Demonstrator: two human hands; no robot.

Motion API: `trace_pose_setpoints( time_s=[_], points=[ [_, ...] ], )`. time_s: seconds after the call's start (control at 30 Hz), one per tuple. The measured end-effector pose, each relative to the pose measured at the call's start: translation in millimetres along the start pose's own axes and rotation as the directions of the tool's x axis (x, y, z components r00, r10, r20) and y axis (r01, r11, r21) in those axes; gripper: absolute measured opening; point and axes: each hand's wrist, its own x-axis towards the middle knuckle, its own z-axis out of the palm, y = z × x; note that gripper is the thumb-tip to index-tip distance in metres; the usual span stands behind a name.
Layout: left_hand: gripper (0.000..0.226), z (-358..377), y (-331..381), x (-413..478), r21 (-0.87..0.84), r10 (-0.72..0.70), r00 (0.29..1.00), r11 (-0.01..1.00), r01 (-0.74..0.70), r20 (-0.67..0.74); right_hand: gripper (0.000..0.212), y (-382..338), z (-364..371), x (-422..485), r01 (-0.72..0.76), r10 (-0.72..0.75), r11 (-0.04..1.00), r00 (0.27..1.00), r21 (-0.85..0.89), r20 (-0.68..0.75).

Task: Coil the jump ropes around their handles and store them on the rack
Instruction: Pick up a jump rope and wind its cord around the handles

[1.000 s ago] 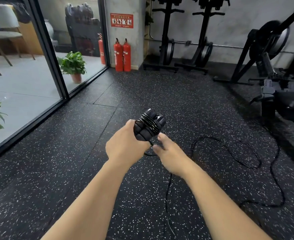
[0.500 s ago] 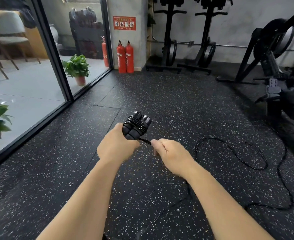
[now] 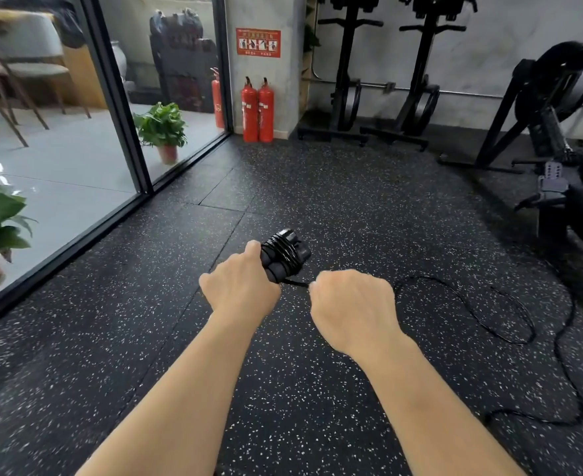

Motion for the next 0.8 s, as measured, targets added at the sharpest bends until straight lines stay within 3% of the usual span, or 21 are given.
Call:
trace_pose_setpoints(
  time_s=[0.1, 0.17, 0.33, 0.53, 0.7, 0.8],
  points=[
    [0.029, 0.4, 5.6, -5.8, 0.187, 0.155, 0.987, 0.969, -0.159, 0.033, 0.035, 7.1, -7.4, 2.5, 0.114, -0.114, 0.993, 0.988, -0.004, -0.101],
    [0.030, 2.4, 12.7, -12.4, 0.259, 0.307, 0.946, 0.910, -0.324, 0.105, 0.040, 17.2, -9.7, 6.1, 0.157, -0.158, 0.987, 0.983, -0.013, -0.089],
    [0.009, 3.7, 24.0, -23.1, 0.195, 0.618, 0.728, 0.707, -0.680, 0.297, 0.049, 44.3, -4.3, 13.7, 0.116, -0.119, 0.986, 0.992, 0.118, 0.027],
    [0.016, -11.7, 22.8, -27.1, 0.032, 0.759, 0.597, 0.611, -0.791, 0.262, 0.054, 66.3, 7.4, 16.8, 0.025, -0.050, 0.874, 0.998, 0.485, 0.039],
    [0.015, -15.0, 33.2, -41.8, -0.068, 0.837, 0.508, 0.530, -0.846, 0.204, 0.054, 77.0, 4.3, 14.7, -0.006, -0.045, 0.643, 0.998, 0.766, 0.045],
    [0.016, -17.6, 34.6, -45.8, -0.106, 0.857, 0.496, 0.511, -0.853, 0.141, 0.048, 77.3, 3.5, 10.0, -0.127, -0.016, 0.483, 0.988, 0.866, 0.154]
  ],
)
